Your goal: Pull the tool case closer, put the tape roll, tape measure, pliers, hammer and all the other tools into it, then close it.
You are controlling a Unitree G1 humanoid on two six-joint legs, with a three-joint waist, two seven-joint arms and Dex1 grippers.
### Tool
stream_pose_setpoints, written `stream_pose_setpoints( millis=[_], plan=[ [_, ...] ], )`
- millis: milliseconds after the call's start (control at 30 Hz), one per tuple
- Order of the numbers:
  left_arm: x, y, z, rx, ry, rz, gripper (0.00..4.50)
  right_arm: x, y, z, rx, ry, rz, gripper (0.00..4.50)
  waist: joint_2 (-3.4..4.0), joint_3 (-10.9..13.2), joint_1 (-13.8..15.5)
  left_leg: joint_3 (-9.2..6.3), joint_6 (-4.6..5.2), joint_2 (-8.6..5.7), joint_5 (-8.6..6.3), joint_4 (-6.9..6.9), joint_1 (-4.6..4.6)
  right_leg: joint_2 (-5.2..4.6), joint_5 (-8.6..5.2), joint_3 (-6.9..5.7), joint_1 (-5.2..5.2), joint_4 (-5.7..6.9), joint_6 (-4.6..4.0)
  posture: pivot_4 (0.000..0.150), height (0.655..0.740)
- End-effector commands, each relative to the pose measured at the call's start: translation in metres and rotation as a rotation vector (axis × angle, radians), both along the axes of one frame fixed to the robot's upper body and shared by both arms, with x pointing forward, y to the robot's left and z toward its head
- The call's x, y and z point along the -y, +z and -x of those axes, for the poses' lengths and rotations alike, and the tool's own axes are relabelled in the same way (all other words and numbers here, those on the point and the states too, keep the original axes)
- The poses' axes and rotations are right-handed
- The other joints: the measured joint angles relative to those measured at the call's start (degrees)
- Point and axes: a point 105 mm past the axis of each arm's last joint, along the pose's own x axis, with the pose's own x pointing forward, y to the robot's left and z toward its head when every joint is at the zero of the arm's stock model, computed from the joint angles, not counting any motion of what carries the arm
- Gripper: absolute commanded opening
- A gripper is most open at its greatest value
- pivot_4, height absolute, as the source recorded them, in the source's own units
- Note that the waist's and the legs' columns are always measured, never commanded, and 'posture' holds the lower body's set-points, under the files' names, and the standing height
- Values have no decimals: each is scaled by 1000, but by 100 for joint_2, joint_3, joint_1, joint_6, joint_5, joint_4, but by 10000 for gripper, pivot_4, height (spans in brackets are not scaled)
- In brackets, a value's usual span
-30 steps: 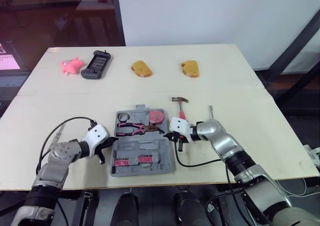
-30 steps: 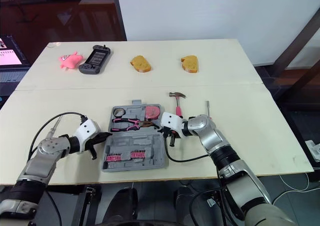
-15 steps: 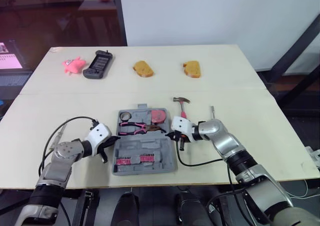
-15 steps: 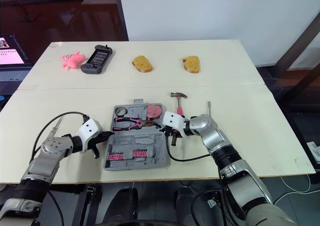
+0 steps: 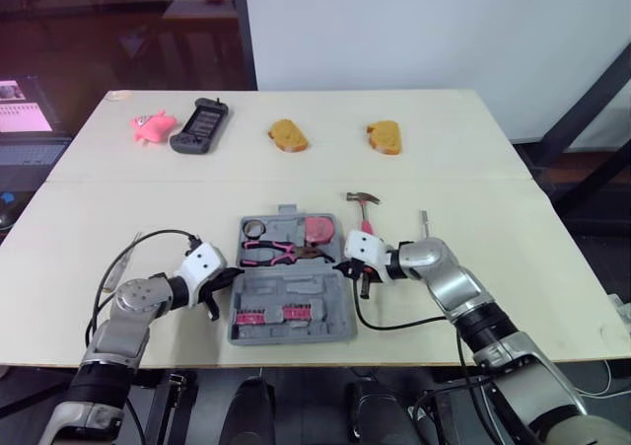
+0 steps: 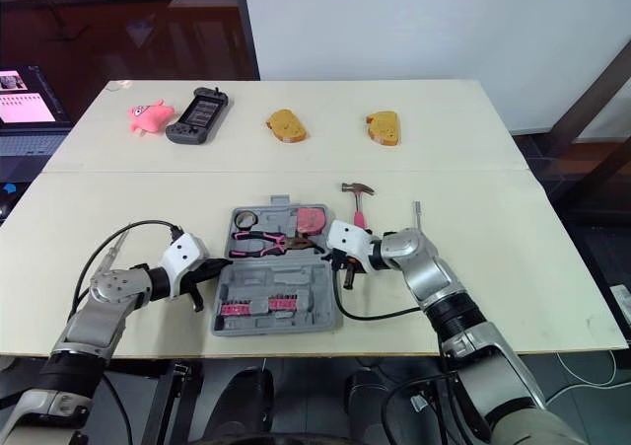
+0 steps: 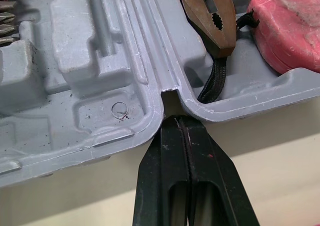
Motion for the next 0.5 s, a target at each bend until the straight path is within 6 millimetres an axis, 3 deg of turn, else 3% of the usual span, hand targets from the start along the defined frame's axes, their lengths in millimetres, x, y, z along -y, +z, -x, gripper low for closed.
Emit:
stream_pose_setpoints(
  millis=[33, 500],
  plan=[
    [40, 1, 7, 4, -153, 39, 352, -11, -8, 11, -33, 43, -6, 0, 0, 0, 0, 0, 0, 0, 0, 0, 0, 0, 0, 0, 0, 0, 0, 1500, 7238],
    [45, 0, 1, 6, -169, 32, 352, -8, -11, 13, -41, 37, 6, 0, 2, -1, 10, 0, 0, -1, 0, 1, 3, -1, -3, -3, 7, -2, -4, 1500, 7238]
  ],
)
